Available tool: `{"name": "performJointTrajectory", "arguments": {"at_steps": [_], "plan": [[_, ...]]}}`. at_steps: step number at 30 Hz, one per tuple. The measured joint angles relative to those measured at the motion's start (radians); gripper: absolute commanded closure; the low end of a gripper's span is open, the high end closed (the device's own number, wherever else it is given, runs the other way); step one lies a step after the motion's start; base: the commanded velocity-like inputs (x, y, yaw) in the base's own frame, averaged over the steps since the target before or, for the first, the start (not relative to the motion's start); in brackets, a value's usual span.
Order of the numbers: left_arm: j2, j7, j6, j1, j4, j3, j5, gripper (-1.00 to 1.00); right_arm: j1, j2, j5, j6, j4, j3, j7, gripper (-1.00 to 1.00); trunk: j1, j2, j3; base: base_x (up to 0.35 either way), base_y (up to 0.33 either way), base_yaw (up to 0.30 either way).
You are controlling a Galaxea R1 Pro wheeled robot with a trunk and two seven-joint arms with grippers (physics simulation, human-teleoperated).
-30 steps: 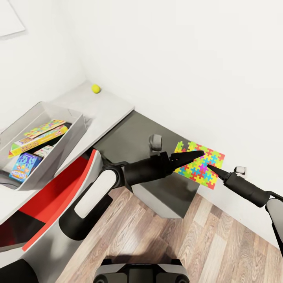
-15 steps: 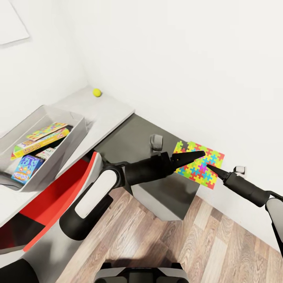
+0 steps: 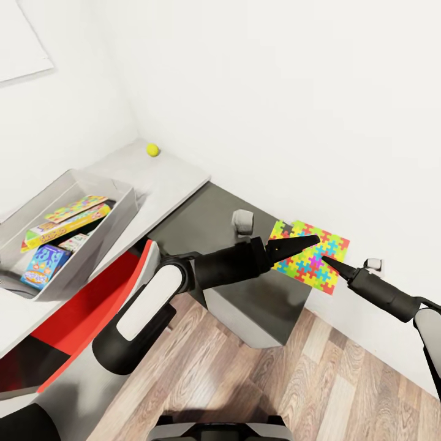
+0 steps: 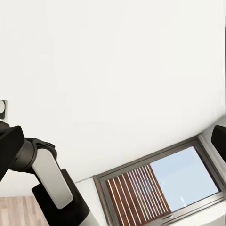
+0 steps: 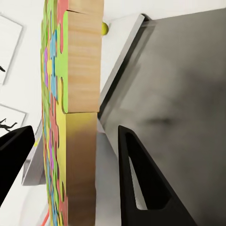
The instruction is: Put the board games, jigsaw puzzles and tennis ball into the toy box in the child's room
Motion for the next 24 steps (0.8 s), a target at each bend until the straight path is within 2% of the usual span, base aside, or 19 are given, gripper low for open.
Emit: {"name": "performJointTrajectory", "arguments": {"at_steps": [4, 11, 24], "plan": [[0.000, -0.012, 0.000, 0.000, 0.000, 0.000, 0.000, -1.00, 0.000, -0.001, 0.000, 0.006, -0.008, 0.000, 0.000, 1.00, 0.000, 0.000, 0.006, 0.000, 0.000, 0.075], [-0.001, -0.026, 0.000, 0.000, 0.000, 0.000, -0.001, -1.00, 0.004, -0.001, 0.000, 0.067, -0.060, -0.003, 0.000, 1.00, 0.000, 0.000, 0.018, 0.000, 0.000, 0.107], [0.001, -0.029, 0.000, 0.000, 0.000, 0.000, -0.001, -1.00, 0.009, 0.002, 0.008, 0.096, -0.081, -0.002, -0.003, 1.00, 0.000, 0.000, 0.038, 0.000, 0.000, 0.128]]}}
